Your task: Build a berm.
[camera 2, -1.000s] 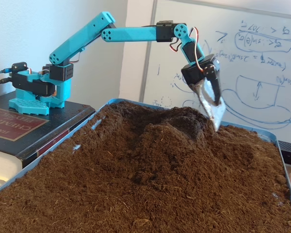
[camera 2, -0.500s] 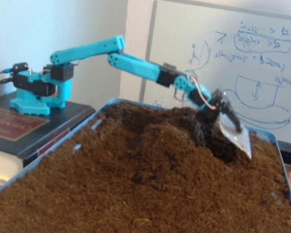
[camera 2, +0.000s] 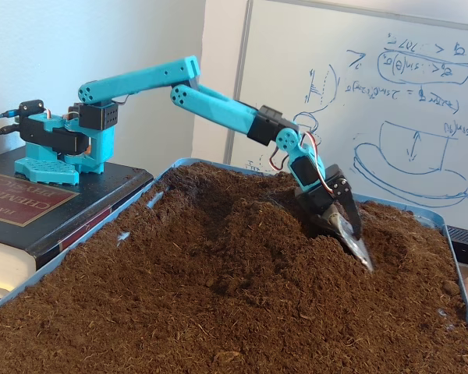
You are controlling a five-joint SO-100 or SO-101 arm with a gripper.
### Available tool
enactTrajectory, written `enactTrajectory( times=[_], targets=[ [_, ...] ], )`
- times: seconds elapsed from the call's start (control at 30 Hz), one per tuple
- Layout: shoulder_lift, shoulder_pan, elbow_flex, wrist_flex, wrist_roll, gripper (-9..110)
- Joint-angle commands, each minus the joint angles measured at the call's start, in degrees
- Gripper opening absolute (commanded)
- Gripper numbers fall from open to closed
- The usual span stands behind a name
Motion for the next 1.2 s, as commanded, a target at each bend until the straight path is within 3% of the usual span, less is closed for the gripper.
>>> enactTrajectory(
  times=[0.0, 0.43, 0.7, 0.87, 1.17],
  targets=[
    [8.70, 0.79, 3.16, 7.82, -0.44, 0],
    [23.38, 0.70, 12.66, 9.49, 1.14, 0],
    [26.37, -3.25, 0.35, 9.40, 23.29, 0],
    [17.31, -8.70, -6.94, 8.35, 33.40, 0],
    [-1.67, -14.33, -17.58, -10.11, 33.84, 0]
  ],
)
